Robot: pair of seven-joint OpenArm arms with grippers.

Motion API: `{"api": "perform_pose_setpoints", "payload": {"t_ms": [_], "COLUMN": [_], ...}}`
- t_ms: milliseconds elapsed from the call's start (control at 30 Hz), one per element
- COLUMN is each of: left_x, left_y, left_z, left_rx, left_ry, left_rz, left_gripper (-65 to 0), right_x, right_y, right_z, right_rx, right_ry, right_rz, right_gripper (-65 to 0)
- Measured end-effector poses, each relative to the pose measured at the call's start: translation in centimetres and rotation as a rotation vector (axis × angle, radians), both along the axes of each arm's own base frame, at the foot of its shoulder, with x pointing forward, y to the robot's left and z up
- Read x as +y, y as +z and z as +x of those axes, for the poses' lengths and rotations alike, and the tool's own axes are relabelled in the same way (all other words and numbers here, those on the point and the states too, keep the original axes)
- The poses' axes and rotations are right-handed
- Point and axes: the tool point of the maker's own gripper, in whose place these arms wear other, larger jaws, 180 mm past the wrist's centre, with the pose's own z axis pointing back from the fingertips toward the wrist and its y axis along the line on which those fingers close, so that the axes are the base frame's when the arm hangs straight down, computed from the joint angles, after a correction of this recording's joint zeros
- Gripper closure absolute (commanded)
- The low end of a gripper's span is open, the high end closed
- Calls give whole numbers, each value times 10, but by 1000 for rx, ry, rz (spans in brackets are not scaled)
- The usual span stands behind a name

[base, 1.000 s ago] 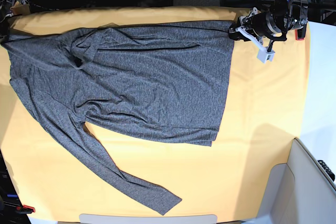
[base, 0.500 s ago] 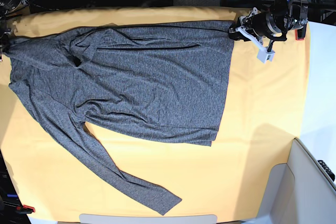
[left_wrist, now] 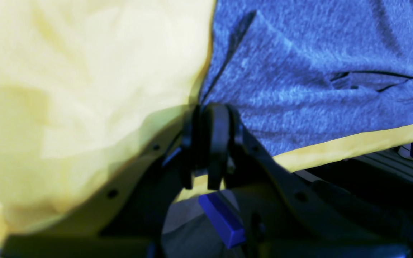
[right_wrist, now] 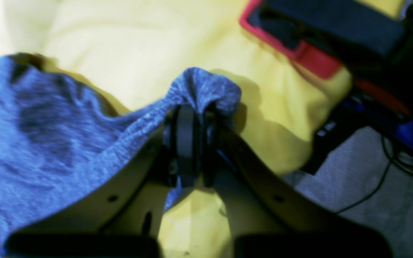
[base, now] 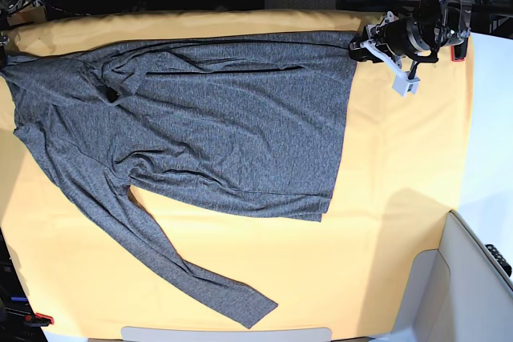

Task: Fold the T-shirt properly
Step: 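Pull the shirt shoulder with the right gripper away from the left gripper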

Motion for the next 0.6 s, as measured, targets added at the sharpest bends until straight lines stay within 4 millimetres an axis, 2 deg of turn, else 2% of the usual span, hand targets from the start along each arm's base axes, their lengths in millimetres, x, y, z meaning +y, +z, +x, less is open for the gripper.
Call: {"api": "perform_pose_setpoints", "payload": {"t_ms": [200, 400, 600], "left_x": [-1, -3, -3], "left_y": [0, 0, 1], "left_z": [0, 0, 1], "left_rx": [0, -2, -12], "left_ry": [-2, -1, 2], "left_rz": [-1, -12, -14], "left_gripper": [-64, -147, -180], "right_x": [7, 12, 16], "right_y": [-8, -9, -11], "right_z": [-2, -1, -6], "right_rx": [-12, -34, -37], "right_ry": [-11, -4, 2], "right_rz": [3, 10, 9], "right_gripper": [-43, -233, -246]}}
